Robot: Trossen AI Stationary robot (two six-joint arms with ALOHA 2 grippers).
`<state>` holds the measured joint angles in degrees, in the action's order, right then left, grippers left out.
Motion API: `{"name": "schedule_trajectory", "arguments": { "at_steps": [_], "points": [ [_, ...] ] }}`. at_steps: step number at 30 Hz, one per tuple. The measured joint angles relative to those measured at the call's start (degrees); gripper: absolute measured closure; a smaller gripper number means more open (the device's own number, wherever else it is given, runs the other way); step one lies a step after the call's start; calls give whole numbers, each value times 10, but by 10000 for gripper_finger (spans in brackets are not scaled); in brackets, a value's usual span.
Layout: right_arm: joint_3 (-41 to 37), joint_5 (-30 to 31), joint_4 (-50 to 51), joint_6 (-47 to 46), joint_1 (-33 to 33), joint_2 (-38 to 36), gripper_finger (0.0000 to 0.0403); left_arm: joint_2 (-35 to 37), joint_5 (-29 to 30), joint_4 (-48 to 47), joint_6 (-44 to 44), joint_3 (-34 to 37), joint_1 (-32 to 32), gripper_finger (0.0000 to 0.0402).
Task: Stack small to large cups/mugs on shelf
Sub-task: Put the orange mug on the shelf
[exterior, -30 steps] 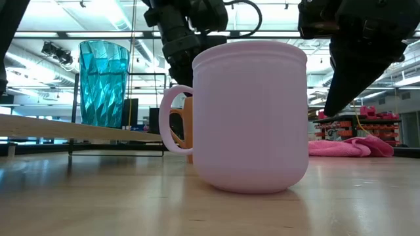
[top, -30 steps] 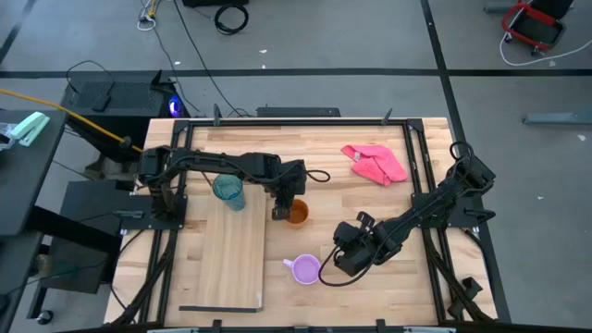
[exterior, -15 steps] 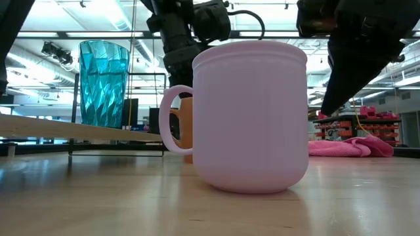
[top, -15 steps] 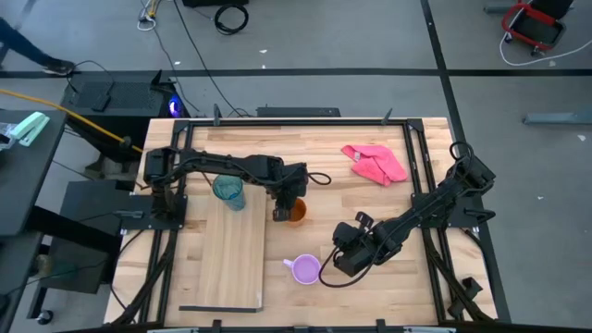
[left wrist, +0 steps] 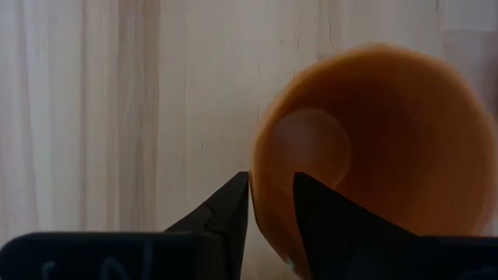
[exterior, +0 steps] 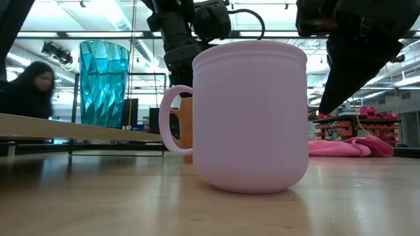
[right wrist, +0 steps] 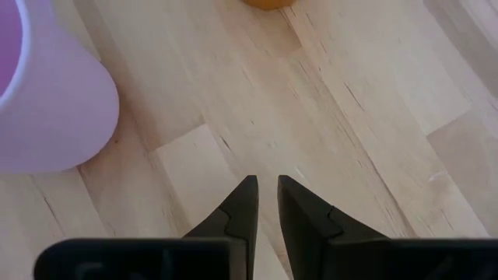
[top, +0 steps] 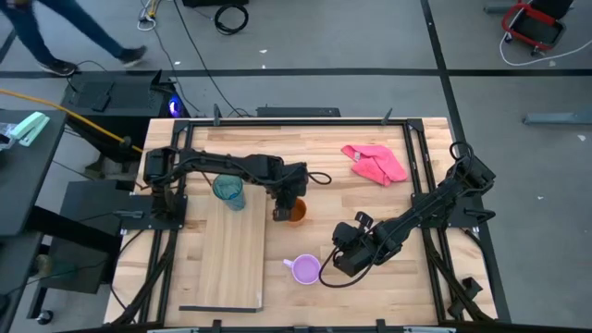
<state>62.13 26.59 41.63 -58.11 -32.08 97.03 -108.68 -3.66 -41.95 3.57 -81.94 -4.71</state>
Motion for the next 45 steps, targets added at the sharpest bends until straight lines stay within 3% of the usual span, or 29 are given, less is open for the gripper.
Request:
{"name": "schedule_trajectory", "arguments": {
  "at_steps": [28,40,45],
  "points": [
    [0,0,-1,2,0,0,343,-1,0,-35,-16,-25,0,318],
    [0,0,-1,2,0,0,343,-1,-4,-33,-18,-25,0,381],
    [0,0,-1,2,0,0,343,-1,-4,-33,-19,-25,0,384]
  ]
}}
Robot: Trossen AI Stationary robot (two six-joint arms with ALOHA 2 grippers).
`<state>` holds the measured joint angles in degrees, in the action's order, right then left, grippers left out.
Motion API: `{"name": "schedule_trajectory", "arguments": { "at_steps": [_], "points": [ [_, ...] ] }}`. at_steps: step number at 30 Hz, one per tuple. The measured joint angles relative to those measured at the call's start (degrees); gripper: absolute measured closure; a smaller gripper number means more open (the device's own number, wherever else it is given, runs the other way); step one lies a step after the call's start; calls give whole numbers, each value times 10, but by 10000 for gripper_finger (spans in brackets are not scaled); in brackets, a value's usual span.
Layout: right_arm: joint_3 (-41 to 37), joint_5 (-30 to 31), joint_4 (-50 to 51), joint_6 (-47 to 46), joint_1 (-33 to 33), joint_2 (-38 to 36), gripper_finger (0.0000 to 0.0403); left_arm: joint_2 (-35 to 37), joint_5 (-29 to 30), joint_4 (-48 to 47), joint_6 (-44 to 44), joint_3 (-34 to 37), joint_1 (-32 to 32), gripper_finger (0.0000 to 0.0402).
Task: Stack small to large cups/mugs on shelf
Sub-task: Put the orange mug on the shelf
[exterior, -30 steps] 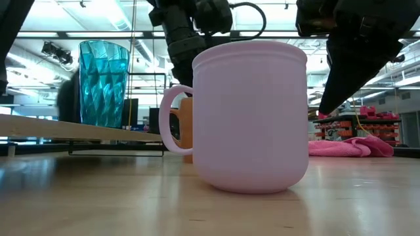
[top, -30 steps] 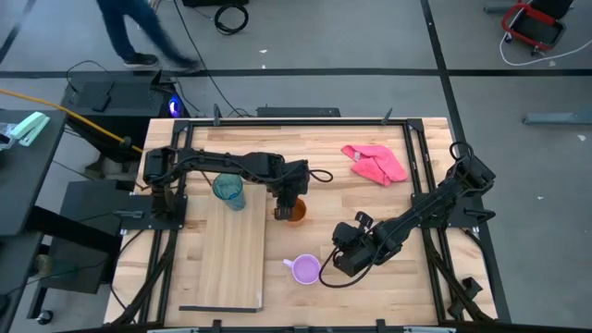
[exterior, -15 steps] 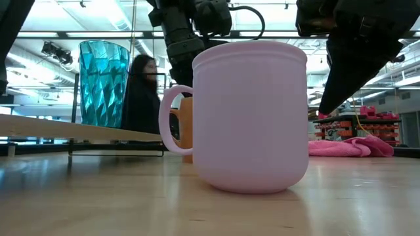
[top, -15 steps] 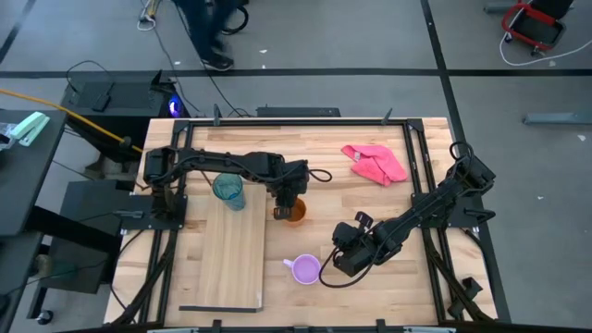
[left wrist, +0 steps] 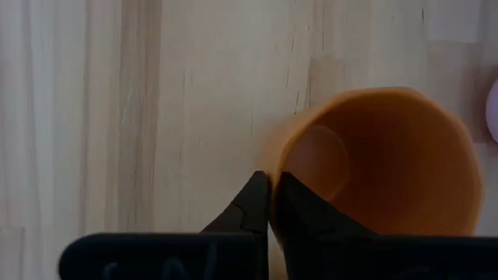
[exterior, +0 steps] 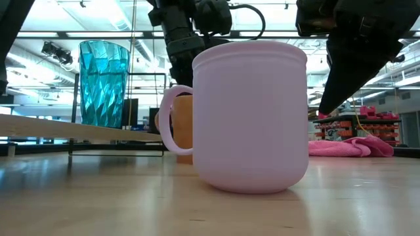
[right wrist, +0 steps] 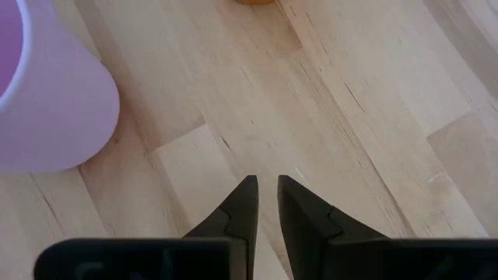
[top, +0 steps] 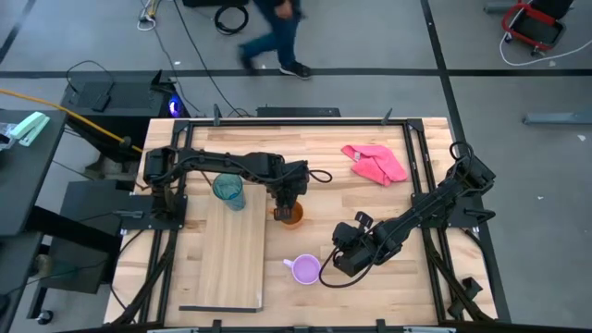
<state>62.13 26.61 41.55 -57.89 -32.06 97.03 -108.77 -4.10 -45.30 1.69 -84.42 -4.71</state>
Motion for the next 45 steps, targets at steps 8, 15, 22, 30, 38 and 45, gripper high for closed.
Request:
{"name": "schedule_trajectory", "arguments": {
  "at_steps": [8,15,22,30,38,45],
  "points": [
    [0,0,0,11,0,0,343,12,9,-31,-5,-9,1,385],
    [0,0,-2,11,0,0,343,20,7,-119,-30,-89,10,385],
    [0,0,-3,11,0,0,343,21,4,-217,-52,-205,34,385],
    [0,0,-3,11,0,0,343,21,10,-347,-92,-304,85,385],
    [0,0,-3,11,-8,0,343,21,82,-449,-157,-313,141,385],
    [0,3,-3,5,-20,0,343,40,111,-445,-198,-305,192,385]
  ]
}}
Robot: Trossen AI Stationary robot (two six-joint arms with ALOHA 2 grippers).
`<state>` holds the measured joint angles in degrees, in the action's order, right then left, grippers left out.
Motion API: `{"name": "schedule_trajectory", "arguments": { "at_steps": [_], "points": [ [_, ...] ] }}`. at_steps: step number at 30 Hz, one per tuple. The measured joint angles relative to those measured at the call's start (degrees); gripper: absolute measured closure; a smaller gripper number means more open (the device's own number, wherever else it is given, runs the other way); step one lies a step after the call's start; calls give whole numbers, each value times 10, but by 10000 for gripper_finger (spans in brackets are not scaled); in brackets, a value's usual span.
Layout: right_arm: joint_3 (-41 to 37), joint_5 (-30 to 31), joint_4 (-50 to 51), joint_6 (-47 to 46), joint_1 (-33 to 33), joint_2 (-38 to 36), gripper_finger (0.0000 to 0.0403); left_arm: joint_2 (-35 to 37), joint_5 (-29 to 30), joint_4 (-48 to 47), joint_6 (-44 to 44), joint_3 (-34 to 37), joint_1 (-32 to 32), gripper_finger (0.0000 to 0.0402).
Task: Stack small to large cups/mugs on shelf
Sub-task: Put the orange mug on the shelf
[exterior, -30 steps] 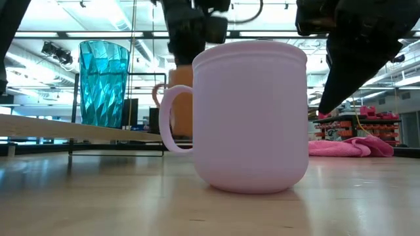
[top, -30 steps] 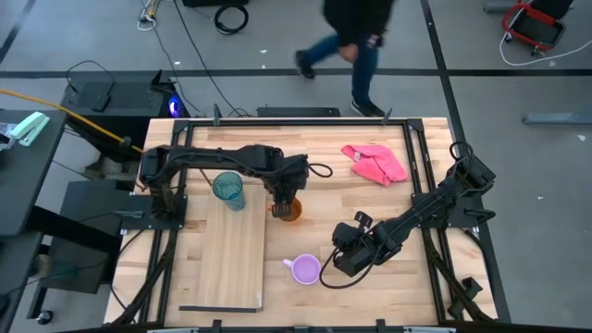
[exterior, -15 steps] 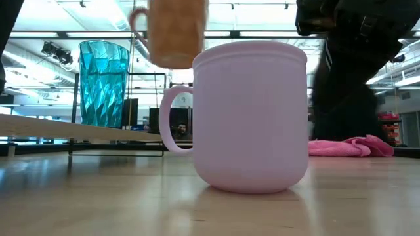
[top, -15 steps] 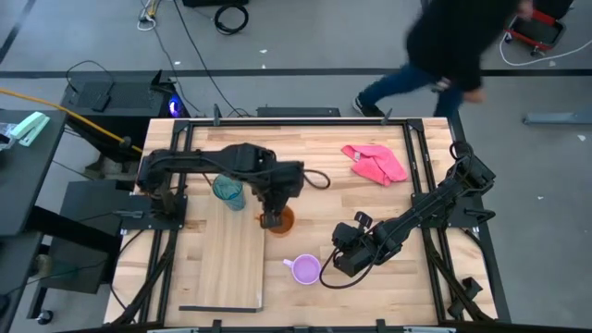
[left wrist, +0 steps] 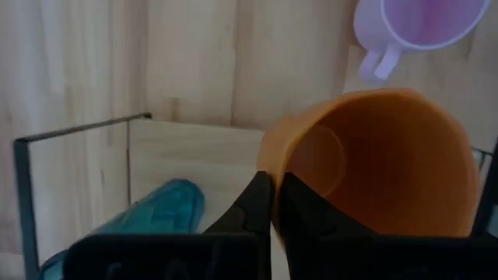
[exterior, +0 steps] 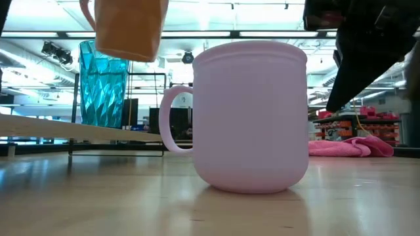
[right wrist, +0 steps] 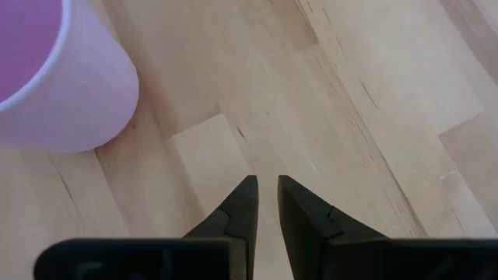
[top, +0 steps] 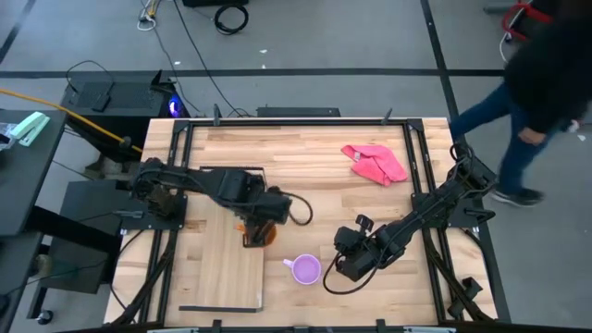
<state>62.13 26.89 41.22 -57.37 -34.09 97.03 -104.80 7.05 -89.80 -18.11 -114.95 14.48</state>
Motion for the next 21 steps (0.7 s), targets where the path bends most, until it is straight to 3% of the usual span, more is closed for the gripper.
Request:
{"name": "schedule_trajectory", "arguments": {
  "at_steps": [4,10,21],
  "points": [
    [0,12,-4,-1,-10,0,343,31,39,-3,-46,39,23,385],
    [0,15,-6,-1,-13,0,343,95,59,3,-112,152,46,384],
    [0,17,-13,-1,-5,0,344,251,63,131,-175,361,73,384]
  ]
}}
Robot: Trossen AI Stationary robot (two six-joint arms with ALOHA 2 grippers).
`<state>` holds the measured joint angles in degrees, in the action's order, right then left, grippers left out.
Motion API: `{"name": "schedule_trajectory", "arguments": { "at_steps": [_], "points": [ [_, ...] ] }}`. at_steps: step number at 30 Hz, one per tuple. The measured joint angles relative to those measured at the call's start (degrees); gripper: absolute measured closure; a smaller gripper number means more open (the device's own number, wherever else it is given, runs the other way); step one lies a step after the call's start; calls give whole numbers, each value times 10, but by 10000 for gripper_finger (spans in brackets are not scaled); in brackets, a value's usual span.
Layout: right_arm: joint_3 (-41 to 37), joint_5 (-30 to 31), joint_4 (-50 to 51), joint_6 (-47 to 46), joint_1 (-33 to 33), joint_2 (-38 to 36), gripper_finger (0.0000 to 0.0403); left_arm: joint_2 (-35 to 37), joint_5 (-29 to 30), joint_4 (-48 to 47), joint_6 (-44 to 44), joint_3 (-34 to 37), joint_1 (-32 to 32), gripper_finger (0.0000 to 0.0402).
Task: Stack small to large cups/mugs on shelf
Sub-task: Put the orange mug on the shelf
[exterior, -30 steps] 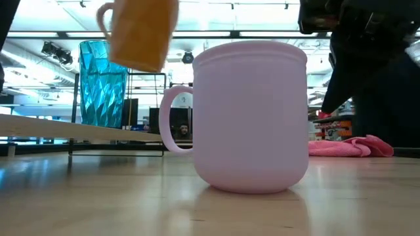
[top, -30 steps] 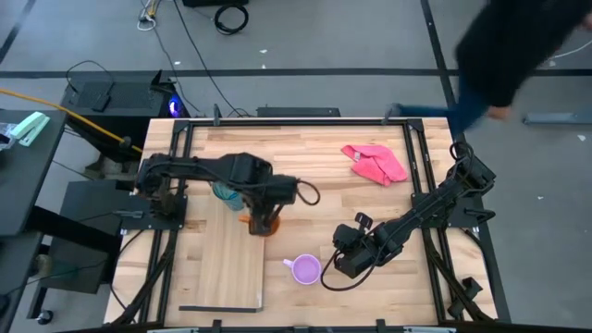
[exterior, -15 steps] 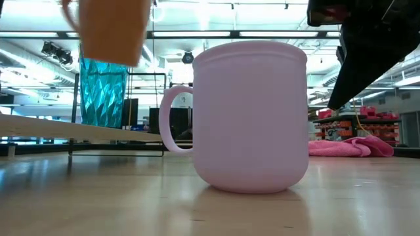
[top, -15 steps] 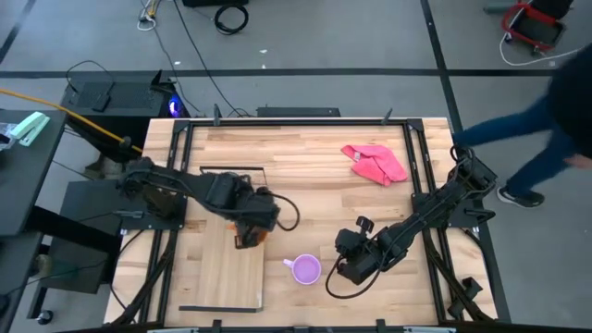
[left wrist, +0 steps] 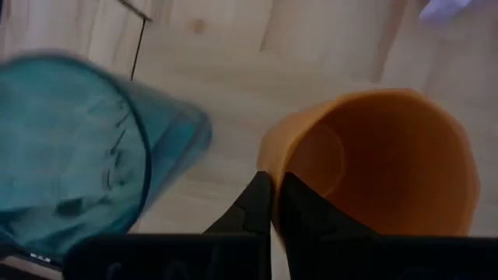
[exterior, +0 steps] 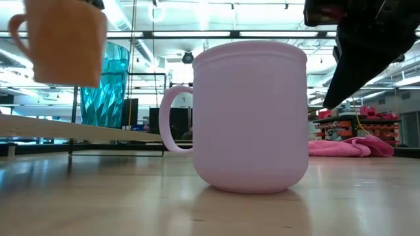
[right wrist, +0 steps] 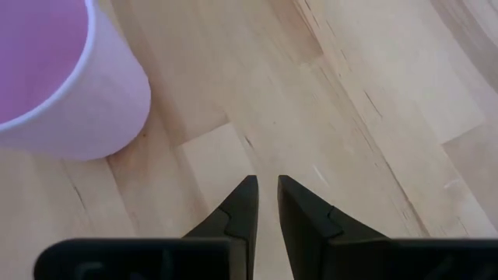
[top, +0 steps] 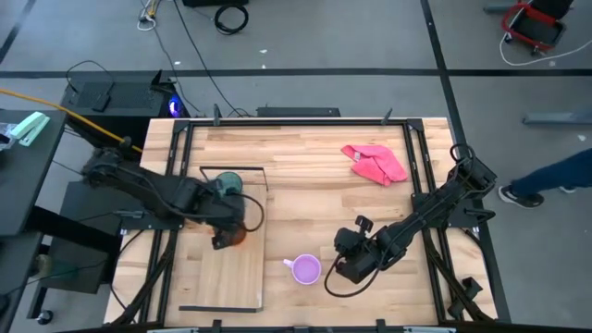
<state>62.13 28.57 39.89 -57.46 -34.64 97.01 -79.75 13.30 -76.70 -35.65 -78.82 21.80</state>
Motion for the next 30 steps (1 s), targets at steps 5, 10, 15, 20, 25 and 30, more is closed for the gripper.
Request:
{"name": "schedule_trajectory", "arguments": {
  "at_steps": [5,10,15,20,25,30],
  "points": [
    [0,0,0,5,5,0,344,58,0,29,11,77,14,385],
    [0,-1,-7,6,17,0,344,93,-7,72,18,134,27,385],
    [0,-15,-9,6,33,0,344,103,-18,121,41,173,39,385],
    [0,-26,-9,6,47,0,344,103,-37,159,63,196,42,385],
    [0,-33,-10,6,52,0,344,103,-31,160,74,198,41,385],
    [0,-34,-10,9,53,0,344,102,-34,179,78,198,38,385]
  ]
}}
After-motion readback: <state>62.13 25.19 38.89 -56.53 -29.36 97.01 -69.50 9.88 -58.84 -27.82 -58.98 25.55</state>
